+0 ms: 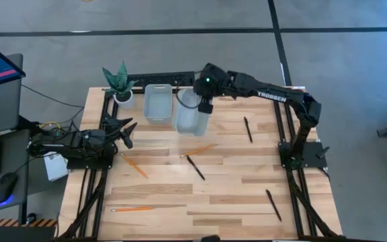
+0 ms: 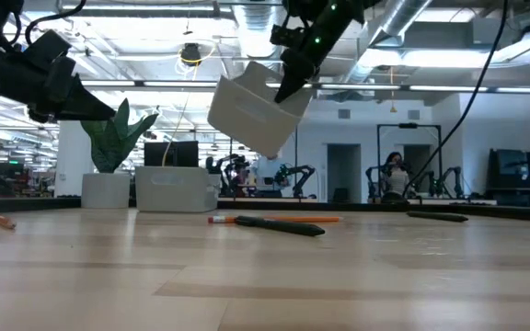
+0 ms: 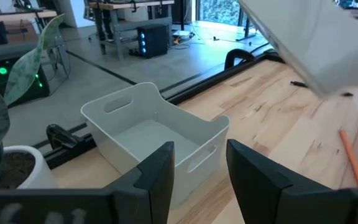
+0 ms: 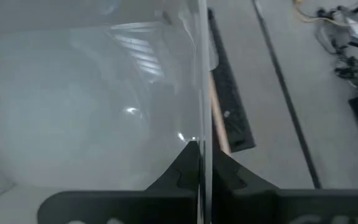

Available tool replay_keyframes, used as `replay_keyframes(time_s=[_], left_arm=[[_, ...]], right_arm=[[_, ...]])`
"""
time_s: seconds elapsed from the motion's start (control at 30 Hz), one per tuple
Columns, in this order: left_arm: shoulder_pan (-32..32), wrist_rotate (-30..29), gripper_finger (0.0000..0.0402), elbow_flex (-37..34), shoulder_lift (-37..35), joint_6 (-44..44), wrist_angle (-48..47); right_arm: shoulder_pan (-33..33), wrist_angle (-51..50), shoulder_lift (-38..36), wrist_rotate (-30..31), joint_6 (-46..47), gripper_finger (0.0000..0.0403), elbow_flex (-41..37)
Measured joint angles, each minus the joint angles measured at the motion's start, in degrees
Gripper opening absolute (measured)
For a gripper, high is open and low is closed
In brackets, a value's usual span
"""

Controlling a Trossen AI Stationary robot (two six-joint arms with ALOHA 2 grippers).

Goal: Sort pens & pencils
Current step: Move the bottom white bin to the top of the table

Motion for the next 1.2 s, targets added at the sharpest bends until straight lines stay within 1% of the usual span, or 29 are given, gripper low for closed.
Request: replay_keyframes(time_s=[0.13,0.2,0.27,0.43,0.63,0.83,0.97,1.2], left_arm=[[0.0,-0.3,0.0137,0.01,0.0,-0.52,0.0],[0.0,-0.95,0.0137,0.0,0.0,-0.46,0.0],[0.0,-2.22,0.0137,0.0,0.0,-0.41,0.0],[0.0,-5.11,0.0137,0.0,0.0,-0.3,0.0],[0.0,-5.26,0.0137,0.0,0.0,-0.26,0.02],[0.0,-5.26,0.0137,0.0,0.0,-0.23,0.0],[0.0,-5.59,0.0137,0.0,0.0,-0.21,-0.02],[0.0,-6.29,0.0137,0.0,0.01,-0.2,0.0]], right_arm=[[-2.62,1.92,0.0,-0.75,-0.11,0.0021,0.0],[-3.74,2.65,0.14,-1.87,-0.21,0.002,0.0],[-4.55,4.99,1.29,-2.38,-0.13,0.002,0.11],[-6.05,5.35,5.74,-2.94,-0.67,0.0028,0.02],[-6.68,4.89,11.13,-2.99,-2.68,0.0021,-0.09],[-8.04,4.19,13.51,-2.6,-3.5,0.0025,0.11],[-8.86,3.65,14.43,-2.16,-4.52,0.0021,0.13],[-9.04,3.8,18.49,-0.94,-7.51,0.0028,4.12]])
